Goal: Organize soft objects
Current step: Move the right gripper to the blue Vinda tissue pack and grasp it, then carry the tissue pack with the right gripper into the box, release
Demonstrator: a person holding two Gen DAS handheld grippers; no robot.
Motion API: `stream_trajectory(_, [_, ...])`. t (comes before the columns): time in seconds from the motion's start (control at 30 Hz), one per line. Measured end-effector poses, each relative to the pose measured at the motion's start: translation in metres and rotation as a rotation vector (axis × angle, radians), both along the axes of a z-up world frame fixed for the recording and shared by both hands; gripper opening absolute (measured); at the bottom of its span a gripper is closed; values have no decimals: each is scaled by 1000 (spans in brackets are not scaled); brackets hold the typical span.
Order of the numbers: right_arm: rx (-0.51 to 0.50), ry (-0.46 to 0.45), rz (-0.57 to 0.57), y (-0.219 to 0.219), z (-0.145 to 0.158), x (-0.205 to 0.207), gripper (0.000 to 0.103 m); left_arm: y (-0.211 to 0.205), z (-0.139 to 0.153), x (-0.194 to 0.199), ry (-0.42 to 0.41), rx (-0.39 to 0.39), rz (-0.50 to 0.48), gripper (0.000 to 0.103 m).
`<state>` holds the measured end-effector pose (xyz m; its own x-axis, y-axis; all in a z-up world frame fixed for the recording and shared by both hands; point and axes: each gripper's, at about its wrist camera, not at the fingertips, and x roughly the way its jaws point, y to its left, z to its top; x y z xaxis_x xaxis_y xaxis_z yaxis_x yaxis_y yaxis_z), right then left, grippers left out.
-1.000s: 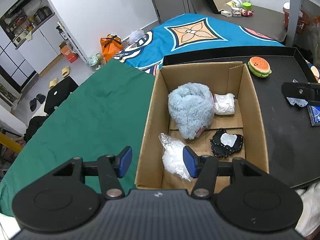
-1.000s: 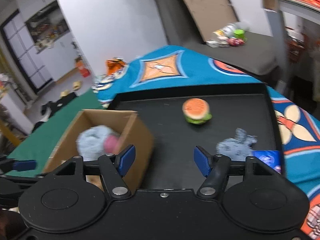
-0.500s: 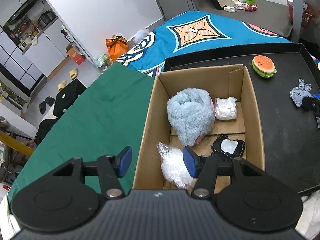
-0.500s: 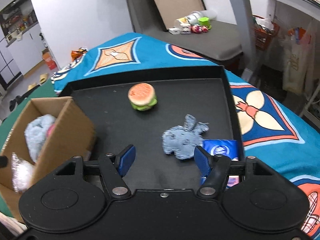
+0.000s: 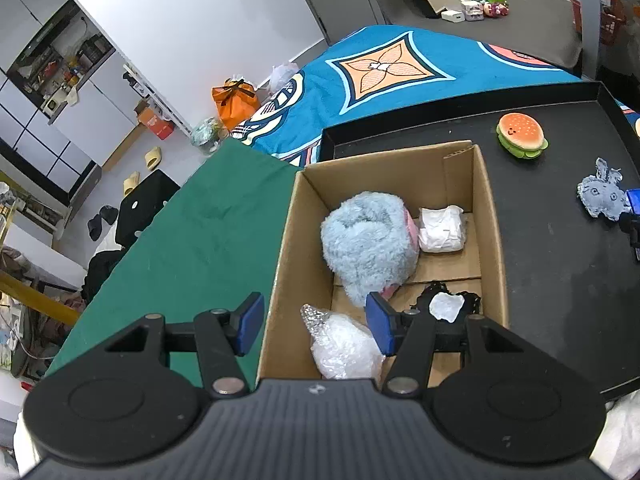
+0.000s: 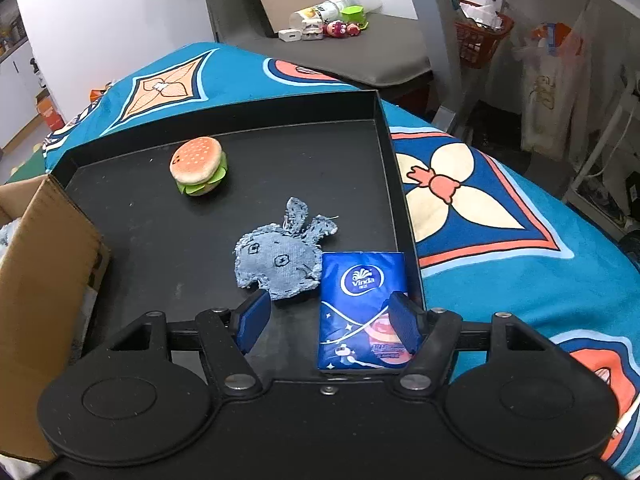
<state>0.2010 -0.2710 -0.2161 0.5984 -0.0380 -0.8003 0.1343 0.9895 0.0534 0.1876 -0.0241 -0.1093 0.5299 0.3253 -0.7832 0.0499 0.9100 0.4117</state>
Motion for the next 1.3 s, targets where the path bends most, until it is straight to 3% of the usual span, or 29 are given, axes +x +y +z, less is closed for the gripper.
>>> stream_trajectory(0.6, [-54, 33, -14, 3, -14, 4, 71, 1, 3, -1, -10, 19, -6, 55])
stream_trajectory(0.67, [-57, 27, -19, 2, -15, 5, 63, 4, 3, -2, -9, 17, 1, 55])
stream_trajectory(0.7, [-53, 28, -19, 1, -16, 6, 47, 5, 3, -2, -10, 15, 2, 55])
stream_trajectory(0.77, [-33, 34, -39, -4, -18, 6, 38, 7, 4, -3, -13, 15, 1, 55])
stream_trajectory(0.83, [-39, 21, -43, -5, -15, 5, 22, 8, 4, -5, -16, 16, 0, 55])
stream_trajectory(1.3, [-2, -95, -40, -5, 9, -7, 20, 22, 14, -15, -39, 12, 16, 55])
